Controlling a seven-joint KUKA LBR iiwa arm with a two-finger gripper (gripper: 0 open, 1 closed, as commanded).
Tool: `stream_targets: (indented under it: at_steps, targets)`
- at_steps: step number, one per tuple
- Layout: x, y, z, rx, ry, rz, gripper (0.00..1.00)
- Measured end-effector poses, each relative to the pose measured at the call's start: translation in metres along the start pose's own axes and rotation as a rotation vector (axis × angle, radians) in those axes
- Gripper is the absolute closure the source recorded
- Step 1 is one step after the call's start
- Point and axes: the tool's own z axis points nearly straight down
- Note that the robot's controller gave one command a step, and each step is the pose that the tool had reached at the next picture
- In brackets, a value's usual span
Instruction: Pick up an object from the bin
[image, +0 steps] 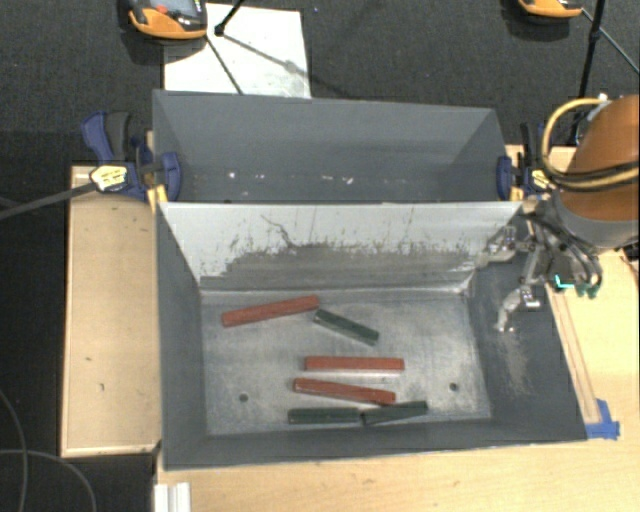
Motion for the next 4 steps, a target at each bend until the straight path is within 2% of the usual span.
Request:
stream_targets:
  at_steps: [1, 2, 3, 4]
  targets:
    - [-0.002, 0.000, -0.004, 0.002, -0.008, -0.003, 0.00]
    - [0.013, 0.053, 0.038, 0.001, -0.010, 0.021, 0.00]
    - [0.025, 0.073, 0.069, -0.001, -0.007, -0.055, 0.00]
    - [0.015, 0.119, 0.122, 0.000, -0.013, 0.077, 1.00]
